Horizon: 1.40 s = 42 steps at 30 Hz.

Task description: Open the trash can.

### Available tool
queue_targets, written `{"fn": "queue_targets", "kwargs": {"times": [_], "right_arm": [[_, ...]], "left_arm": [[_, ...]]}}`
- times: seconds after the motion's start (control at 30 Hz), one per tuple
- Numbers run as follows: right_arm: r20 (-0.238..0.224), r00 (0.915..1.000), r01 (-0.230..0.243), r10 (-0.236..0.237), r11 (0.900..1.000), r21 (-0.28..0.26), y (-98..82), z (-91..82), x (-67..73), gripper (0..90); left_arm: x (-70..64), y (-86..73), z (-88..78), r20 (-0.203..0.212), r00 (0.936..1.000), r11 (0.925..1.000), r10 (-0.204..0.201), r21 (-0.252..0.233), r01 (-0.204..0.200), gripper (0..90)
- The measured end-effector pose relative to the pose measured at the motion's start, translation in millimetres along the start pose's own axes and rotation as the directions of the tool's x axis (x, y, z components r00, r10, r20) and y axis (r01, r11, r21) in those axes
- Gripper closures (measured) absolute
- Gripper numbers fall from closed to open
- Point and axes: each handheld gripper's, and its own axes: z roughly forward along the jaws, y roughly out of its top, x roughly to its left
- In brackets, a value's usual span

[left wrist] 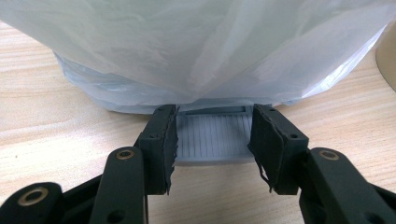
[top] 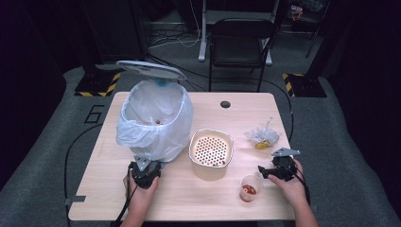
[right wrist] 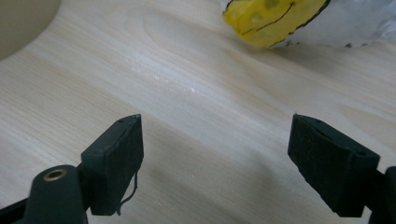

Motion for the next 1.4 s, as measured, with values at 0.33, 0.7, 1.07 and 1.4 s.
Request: {"fn": "queue_targets", "kwargs": {"times": [0.33,0.7,1.07,1.4], "right_arm": [[-0.013,0.9991,-0.041,0.041,0.997,-0.061,24.0,-24.3,-14.7,14.6],[-0.015,0.9997,-0.023,0.022,0.995,-0.100,57.0,-36.2,-17.3,14.3],[0.019,0.9996,-0.020,0.022,0.994,-0.105,82.7,-32.6,-19.3,8.3],[0.020,0.9972,-0.071,0.072,0.996,-0.050,98.5,-1.4,-27.1,0.0]], "left_arm": [[0.0,0.0,0.0,0.000,1.0000,1.0000,-0.001,0.000,0.001,51.3],[-0.2,-0.1,0.0,0.000,1.0000,1.0000,-0.001,0.001,0.001,51.3],[-0.2,0.0,0.1,-0.001,1.0000,1.0000,0.000,0.000,0.000,51.3],[-0.4,-0.1,0.0,-0.001,1.0000,1.0000,-0.001,0.000,0.001,51.3]]}}
